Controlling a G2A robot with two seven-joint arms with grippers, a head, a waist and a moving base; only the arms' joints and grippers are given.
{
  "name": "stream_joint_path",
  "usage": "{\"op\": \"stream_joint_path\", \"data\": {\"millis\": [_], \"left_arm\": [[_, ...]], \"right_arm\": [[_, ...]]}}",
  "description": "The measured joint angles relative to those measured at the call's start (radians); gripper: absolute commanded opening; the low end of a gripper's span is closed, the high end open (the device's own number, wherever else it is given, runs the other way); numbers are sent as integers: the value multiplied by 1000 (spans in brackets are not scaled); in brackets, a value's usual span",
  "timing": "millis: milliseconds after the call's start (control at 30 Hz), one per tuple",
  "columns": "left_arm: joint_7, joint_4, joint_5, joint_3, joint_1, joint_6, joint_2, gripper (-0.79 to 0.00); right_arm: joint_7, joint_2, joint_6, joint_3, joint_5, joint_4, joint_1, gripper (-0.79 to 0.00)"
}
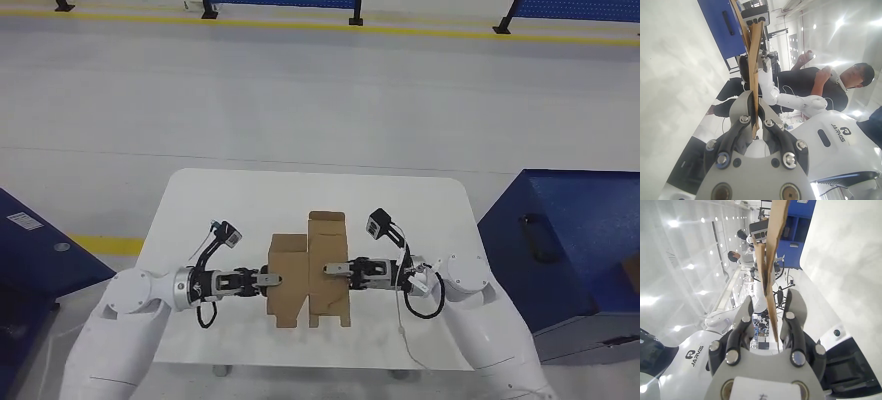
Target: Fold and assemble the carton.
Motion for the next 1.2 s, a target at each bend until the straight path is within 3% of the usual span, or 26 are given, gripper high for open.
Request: {"op": "stream_joint_path", "data": {"millis": [200, 467, 800, 900, 1200], "left_arm": [[-24, 37, -66, -23, -11, -6, 7, 0], [-40, 122, -85, -151, -4, -17, 40, 0], [-23, 143, -44, -152, -10, -27, 44, 0], [-23, 143, -44, -152, -10, -27, 44, 0], [-23, 143, -44, -152, -10, -27, 44, 0]], "right_arm": [[-31, -1, 3, -4, 25, 23, 18, -785], [-1, 18, 20, 79, 68, 68, 42, -785], [-9, 25, 27, 100, 61, 67, 37, -785], [-42, 34, -4, 137, 9, -31, 12, -785], [-82, 57, -151, 290, 40, -554, -120, -785]]}}
